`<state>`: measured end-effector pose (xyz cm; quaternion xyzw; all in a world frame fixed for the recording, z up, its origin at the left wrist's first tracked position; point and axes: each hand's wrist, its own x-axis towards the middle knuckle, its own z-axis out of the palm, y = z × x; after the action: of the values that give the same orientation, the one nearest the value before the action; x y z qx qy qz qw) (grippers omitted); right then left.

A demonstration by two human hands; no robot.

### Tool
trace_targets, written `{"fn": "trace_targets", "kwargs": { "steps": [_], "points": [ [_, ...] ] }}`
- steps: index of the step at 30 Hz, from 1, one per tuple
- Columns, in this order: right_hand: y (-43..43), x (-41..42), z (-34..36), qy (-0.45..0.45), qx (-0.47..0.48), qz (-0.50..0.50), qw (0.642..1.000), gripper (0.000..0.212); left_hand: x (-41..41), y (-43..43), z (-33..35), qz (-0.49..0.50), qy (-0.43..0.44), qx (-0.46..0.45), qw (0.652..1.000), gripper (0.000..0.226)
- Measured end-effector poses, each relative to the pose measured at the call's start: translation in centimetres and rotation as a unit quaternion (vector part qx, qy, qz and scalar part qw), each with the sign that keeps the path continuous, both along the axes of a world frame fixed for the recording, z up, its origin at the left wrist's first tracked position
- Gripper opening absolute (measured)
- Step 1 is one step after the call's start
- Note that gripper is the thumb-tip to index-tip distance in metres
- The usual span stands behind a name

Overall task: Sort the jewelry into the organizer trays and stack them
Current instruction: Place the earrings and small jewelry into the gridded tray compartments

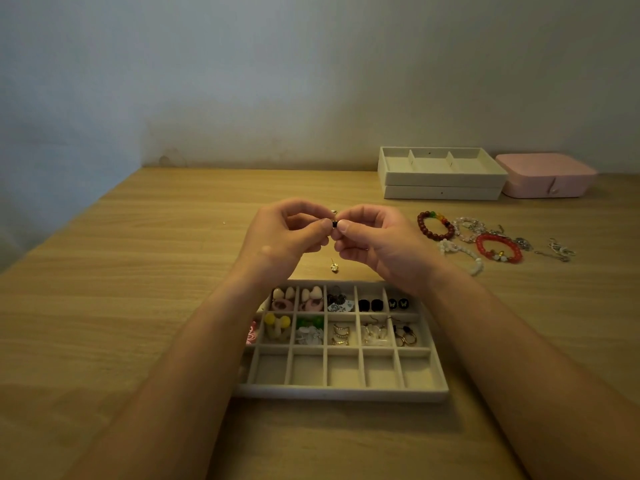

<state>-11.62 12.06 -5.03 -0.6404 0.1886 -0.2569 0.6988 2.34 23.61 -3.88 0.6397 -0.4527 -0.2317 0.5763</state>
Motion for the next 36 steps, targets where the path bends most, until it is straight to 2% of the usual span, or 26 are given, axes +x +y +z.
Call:
{"fn": "trace_targets", "kwargs": {
  "steps": [5, 10, 14, 16, 23, 27, 33, 36],
  "points": [
    [0.2, 0.2, -0.2, 0.029, -0.043, -0.016, 0.998, 0.010, 0.0, 0.0, 0.2, 0.018, -0.025, 0.003, 1.000, 0.012],
    [0.6, 0.5, 0.2, 0.097, -0.185, -0.074, 0.975, 0.008, 0.3, 0.3, 0.9, 0.040, -0.099, 0.031, 0.994, 0.009],
    [0.7, 0.8, 0.4, 0.227, -0.378, -0.043, 0.897, 0.010, 1.4, 1.5, 1.8, 0.030, -0.121, 0.103, 0.987, 0.008],
    [1.0, 0.8, 0.7, 0.290, -0.419, -0.003, 0.860, 0.014, 2.0, 2.7, 2.1, 0.038, -0.133, 0.128, 0.982, 0.008],
    [2.9, 1.1, 0.2, 0.355, -0.464, 0.009, 0.812, 0.016, 3.7, 8.4, 0.6, 0.108, -0.152, 0.210, 0.960, 0.011],
    [3.5, 0.9, 0.5, 0.378, -0.470, 0.018, 0.798, 0.016, 2.9, 10.3, -0.2, 0.120, -0.119, 0.236, 0.957, 0.009],
    [3.8, 0.5, 0.9, 0.408, -0.484, -0.019, 0.774, 0.016, 1.7, 9.9, -0.9, 0.118, -0.125, 0.225, 0.959, 0.013],
    [3.3, -0.1, 0.9, 0.416, -0.473, -0.056, 0.775, 0.017, 0.7, 8.8, -1.0, 0.101, -0.115, 0.214, 0.965, 0.013]
  ]
}}
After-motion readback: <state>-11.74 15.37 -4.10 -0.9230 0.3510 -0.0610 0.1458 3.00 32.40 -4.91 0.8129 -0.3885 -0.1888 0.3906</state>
